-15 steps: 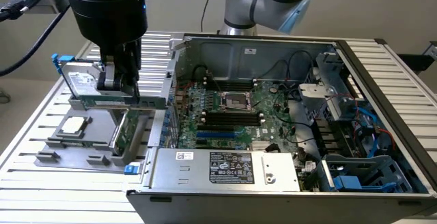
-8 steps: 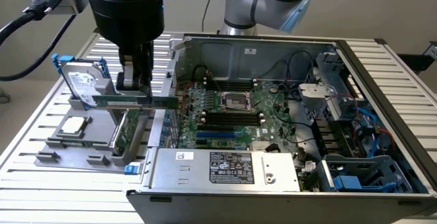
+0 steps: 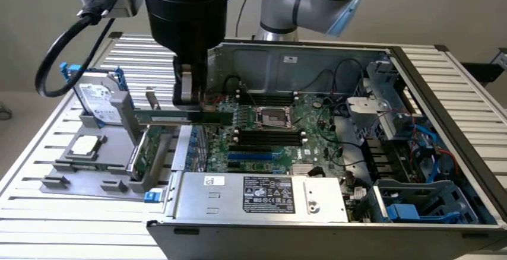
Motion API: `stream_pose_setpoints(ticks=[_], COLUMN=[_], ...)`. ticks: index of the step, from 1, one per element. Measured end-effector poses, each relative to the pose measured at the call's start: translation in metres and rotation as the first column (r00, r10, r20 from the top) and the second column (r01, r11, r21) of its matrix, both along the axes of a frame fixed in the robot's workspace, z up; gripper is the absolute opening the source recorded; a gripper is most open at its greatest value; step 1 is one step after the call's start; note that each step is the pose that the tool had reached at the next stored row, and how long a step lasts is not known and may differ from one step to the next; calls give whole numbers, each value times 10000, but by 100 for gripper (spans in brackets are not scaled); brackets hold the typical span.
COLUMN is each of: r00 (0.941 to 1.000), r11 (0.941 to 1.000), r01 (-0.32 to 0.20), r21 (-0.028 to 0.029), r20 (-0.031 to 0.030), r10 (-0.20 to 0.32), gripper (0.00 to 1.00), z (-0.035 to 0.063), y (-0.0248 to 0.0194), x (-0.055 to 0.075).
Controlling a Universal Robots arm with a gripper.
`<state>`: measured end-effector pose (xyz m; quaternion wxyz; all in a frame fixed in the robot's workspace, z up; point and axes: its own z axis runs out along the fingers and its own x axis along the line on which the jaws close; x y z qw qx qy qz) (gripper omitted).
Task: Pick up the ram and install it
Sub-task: 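Pick up the ram and move it above insertion slot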
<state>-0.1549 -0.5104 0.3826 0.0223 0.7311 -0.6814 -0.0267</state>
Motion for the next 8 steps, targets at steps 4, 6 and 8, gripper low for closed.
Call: stream_pose_setpoints(ticks=[4,6,8], r00=[10000,10000,10000], r11=[10000,10000,10000], r01=[0,-1,0], r21=[37,52,60], r20=[0,0,0], r10=[0,1,0], gripper=[13,13,13], z=[-1,-1,-3], y=[14,21,31], x=[181,273,363])
